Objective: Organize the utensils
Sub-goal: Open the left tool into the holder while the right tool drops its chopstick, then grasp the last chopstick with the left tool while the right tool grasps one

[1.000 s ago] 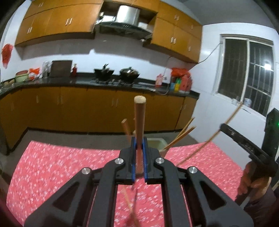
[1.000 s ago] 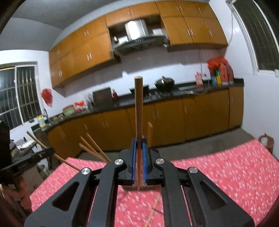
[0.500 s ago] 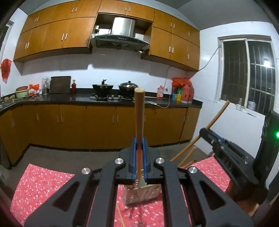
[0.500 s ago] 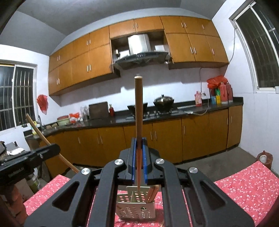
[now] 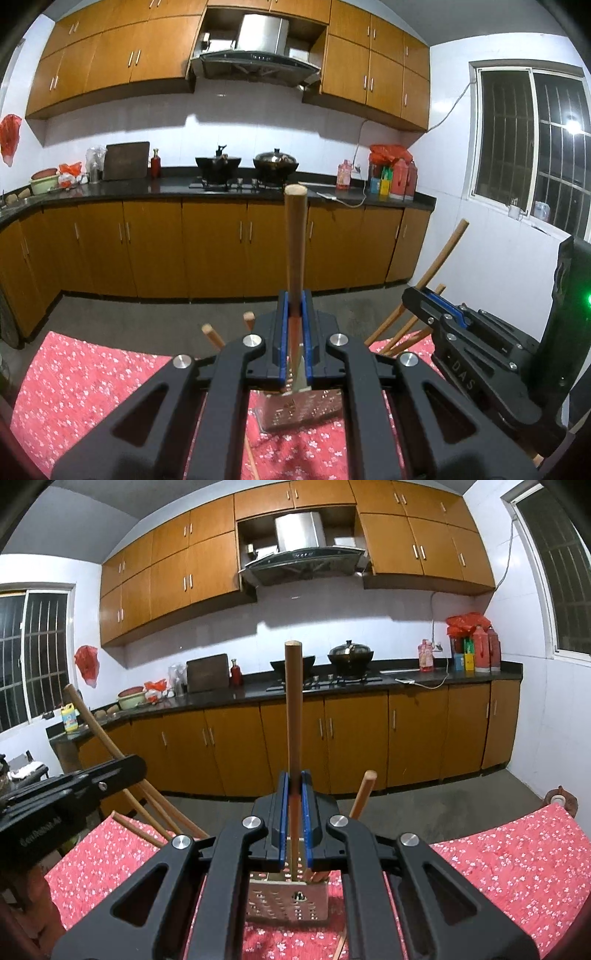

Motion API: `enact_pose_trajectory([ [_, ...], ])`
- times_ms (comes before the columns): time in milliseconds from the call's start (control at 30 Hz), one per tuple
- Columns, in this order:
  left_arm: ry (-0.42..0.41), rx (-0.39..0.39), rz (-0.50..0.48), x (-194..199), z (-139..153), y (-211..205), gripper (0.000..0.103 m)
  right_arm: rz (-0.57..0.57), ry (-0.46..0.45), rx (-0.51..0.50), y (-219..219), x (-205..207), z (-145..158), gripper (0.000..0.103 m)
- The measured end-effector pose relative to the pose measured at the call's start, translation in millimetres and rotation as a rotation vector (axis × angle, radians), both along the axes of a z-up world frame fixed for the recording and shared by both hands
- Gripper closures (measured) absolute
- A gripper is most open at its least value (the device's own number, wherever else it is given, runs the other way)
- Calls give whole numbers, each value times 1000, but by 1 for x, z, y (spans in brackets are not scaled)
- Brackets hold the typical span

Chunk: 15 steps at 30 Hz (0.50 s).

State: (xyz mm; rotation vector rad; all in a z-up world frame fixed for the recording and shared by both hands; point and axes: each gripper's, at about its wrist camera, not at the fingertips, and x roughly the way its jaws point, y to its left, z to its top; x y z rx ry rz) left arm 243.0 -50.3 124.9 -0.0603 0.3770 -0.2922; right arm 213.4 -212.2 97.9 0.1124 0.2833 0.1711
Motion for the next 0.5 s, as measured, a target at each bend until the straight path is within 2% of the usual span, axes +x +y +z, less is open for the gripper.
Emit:
enact_pose_trajectory([
  [100,16,-6,6,2,-5,1,94,0,4,-1,1,-2,2,94],
  [233,19,-17,10,1,-5,5,93,-5,1,12,-2,-5,7,82],
  [500,-28,-69,21,-27,11,24,88,-15,-69,44,-15,-38,28,80],
])
